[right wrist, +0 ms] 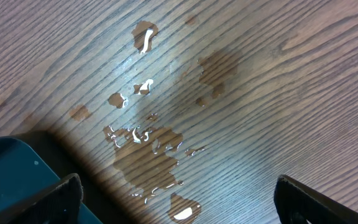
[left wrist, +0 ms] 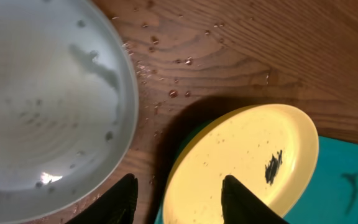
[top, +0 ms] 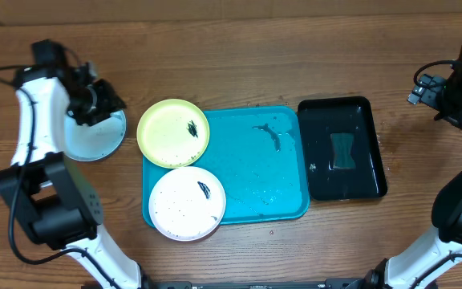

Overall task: Clean dirty plates on tray and stack at the side
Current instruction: 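Set the cleaned plate on the table left of the tray, release, then grasp the yellow-green plate rim with left gripper and drag it onto tray center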

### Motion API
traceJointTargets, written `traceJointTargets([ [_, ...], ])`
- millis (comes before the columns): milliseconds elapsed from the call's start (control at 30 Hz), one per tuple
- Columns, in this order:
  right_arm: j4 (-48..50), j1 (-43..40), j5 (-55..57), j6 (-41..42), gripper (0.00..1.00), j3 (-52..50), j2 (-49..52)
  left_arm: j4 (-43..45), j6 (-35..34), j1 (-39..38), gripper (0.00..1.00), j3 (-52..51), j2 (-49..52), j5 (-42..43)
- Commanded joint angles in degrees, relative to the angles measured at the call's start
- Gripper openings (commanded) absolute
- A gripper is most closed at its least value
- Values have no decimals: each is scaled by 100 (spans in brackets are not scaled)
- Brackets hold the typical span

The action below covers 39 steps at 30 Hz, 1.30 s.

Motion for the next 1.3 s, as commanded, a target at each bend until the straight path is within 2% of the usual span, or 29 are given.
traceJointTargets([
  [0,17,-11,42,24,100,39,-46,205,175,-481,44,-254,-85,-894],
  [133,17,-11,42,24,100,39,-46,326,195,-841,38,-313,-85,-1425],
  [233,17,-11,42,24,100,39,-46,321,195,-990,38,-313,-85,-1698],
  [533,17,-11,42,24,100,39,-46,337,195,-1032,28,-498,-85,-1744],
  [1267,17,-11,42,24,100,39,-46,651,190,-1058,27,-1093,-85,-1703],
])
